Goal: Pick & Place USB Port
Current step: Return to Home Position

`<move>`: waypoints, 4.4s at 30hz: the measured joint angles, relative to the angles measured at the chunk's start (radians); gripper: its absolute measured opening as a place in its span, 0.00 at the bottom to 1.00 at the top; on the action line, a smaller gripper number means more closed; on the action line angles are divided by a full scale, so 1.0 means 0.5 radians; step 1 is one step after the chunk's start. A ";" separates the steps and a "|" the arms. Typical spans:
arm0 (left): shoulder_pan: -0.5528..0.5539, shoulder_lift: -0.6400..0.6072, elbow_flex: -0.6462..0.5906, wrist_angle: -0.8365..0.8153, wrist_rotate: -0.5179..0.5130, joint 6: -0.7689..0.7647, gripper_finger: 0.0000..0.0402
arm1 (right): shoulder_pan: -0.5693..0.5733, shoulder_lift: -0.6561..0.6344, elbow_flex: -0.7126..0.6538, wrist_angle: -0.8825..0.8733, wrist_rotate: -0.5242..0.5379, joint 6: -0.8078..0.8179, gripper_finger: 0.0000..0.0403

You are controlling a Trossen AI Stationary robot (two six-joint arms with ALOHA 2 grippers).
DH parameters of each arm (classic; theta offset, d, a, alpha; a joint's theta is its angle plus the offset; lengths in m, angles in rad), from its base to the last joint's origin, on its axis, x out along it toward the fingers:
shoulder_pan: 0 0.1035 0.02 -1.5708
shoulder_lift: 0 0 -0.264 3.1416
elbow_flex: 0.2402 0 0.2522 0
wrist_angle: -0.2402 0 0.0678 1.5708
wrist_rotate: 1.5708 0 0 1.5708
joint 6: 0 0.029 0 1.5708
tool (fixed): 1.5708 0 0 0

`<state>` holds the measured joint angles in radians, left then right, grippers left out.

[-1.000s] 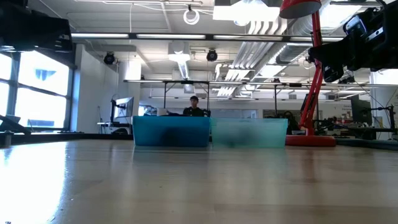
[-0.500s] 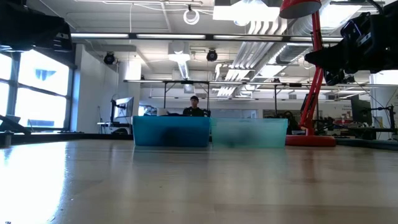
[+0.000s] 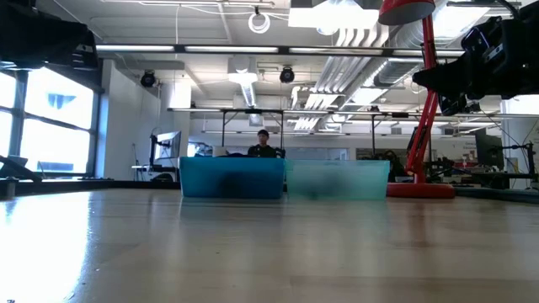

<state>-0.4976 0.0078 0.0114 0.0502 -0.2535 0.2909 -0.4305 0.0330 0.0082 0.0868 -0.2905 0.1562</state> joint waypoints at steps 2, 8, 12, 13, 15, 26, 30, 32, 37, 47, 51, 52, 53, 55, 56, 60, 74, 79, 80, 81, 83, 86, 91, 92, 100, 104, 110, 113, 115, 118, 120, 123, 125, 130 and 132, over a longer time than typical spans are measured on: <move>0.003 0.000 0.000 0.003 -0.052 -0.008 0.00 | 0.019 0.000 0.000 0.000 0.001 0.000 0.00; 0.088 0.003 0.007 0.009 -0.234 -0.013 0.00 | 0.199 0.001 0.000 0.000 0.000 0.000 0.00; 0.187 0.003 0.008 -0.001 -0.232 -0.014 0.00 | 0.339 0.001 0.000 0.000 -0.003 0.000 0.00; 0.210 0.003 0.008 0.000 -0.232 -0.014 0.00 | 0.365 0.001 0.000 0.000 -0.004 0.000 0.00; 0.263 0.003 0.008 0.005 -0.232 -0.014 0.00 | 0.404 0.001 0.000 0.000 -0.005 0.000 0.00; 0.626 0.003 0.009 0.000 -0.231 -0.014 0.00 | 0.513 0.001 0.000 0.000 -0.002 0.000 0.00; 0.642 0.003 0.009 -0.001 -0.230 -0.014 0.00 | 0.494 0.001 0.000 0.000 0.001 0.000 0.00; 0.642 0.003 0.009 -0.001 -0.230 -0.014 0.00 | 0.465 0.001 0.000 0.000 0.000 0.000 0.00; 0.642 0.003 0.009 -0.001 -0.230 -0.014 0.00 | 0.392 0.001 0.000 0.000 0.000 0.000 0.00; 0.642 0.003 0.009 -0.001 -0.230 -0.014 0.00 | 0.362 0.001 0.000 0.000 0.000 0.000 0.00; 0.642 0.003 0.009 -0.001 -0.230 -0.014 0.00 | 0.363 0.001 0.000 0.000 -0.001 0.000 0.00; 0.642 0.003 0.009 0.000 -0.230 -0.014 0.00 | 0.363 0.001 0.000 0.000 0.000 0.000 0.00; 0.642 0.003 0.009 -0.001 -0.230 -0.014 0.00 | 0.363 0.001 0.000 0.000 -0.001 0.000 0.00; 0.642 0.003 0.009 -0.001 -0.230 -0.014 0.00 | 0.363 0.001 0.000 0.000 -0.001 0.000 0.00; 0.642 0.003 0.009 0.000 -0.230 -0.014 0.00 | 0.363 0.001 0.000 0.000 -0.001 0.000 0.00; 0.642 0.003 0.009 -0.001 -0.230 -0.014 0.00 | 0.363 0.001 0.000 0.000 -0.001 0.000 0.00; 0.642 0.004 0.010 -0.001 -0.230 -0.015 0.00 | 0.363 0.001 0.000 0.000 -0.001 0.000 0.00; 0.642 0.004 0.010 -0.001 -0.230 -0.015 0.00 | 0.363 0.001 0.000 0.000 -0.001 0.000 0.00; 0.642 0.004 0.010 -0.001 -0.230 -0.014 0.00 | 0.363 0.001 0.000 0.000 -0.001 0.000 0.00; 0.642 0.004 0.010 -0.001 -0.230 -0.014 0.00 | 0.363 0.001 0.000 -0.001 -0.001 0.000 0.00; 0.642 0.004 0.010 -0.001 -0.229 -0.014 0.00 | 0.363 0.001 0.000 0.000 -0.001 0.000 0.00; 0.642 0.003 0.010 0.000 -0.230 -0.015 0.00 | 0.363 0.001 0.000 0.000 -0.001 0.000 0.00; 0.642 0.004 0.010 -0.001 -0.229 -0.014 0.00 | 0.363 0.001 0.000 0.000 -0.001 0.000 0.00; 0.642 0.004 0.010 -0.001 -0.230 -0.014 0.00 | 0.363 0.001 0.000 0.000 -0.001 0.000 0.00; 0.642 0.004 0.010 -0.001 -0.229 -0.014 0.00 | 0.363 0.001 0.000 0.000 -0.001 0.000 0.00; 0.642 0.004 0.010 -0.001 -0.230 -0.014 0.00 | 0.363 0.001 0.000 0.000 -0.001 0.000 0.00; 0.642 0.004 0.010 -0.001 -0.229 -0.015 0.00 | 0.363 0.001 0.000 -0.001 -0.001 0.000 0.00; 0.642 0.004 0.010 -0.001 -0.229 -0.015 0.00 | 0.363 0.001 0.000 -0.001 -0.001 0.000 0.00; 0.642 0.004 0.010 -0.001 -0.230 -0.014 0.00 | 0.363 0.001 0.000 0.000 -0.001 0.000 0.00; 0.642 0.004 0.010 -0.001 -0.229 -0.015 0.00 | 0.363 0.001 0.000 0.000 -0.001 0.000 0.00; 0.642 0.003 0.010 -0.001 -0.229 -0.015 0.00 | 0.363 0.001 0.000 -0.001 -0.001 0.000 0.00; 0.642 0.004 0.010 -0.001 -0.229 -0.015 0.00 | 0.363 0.001 0.000 0.000 -0.001 0.000 0.00; 0.642 0.004 0.010 -0.001 -0.229 -0.014 0.00 | 0.363 0.001 0.000 0.000 -0.001 0.000 0.00; 0.642 0.004 0.010 -0.001 -0.229 -0.015 0.00 | 0.363 0.001 0.000 0.000 -0.001 0.000 0.00; 0.642 0.004 0.010 -0.001 -0.229 -0.015 0.00 | 0.363 0.001 0.000 0.000 -0.001 0.000 0.00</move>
<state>-0.1768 0.0097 0.0162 0.0498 -0.3679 0.2832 -0.2489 0.0334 0.0082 0.0867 -0.2909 0.1562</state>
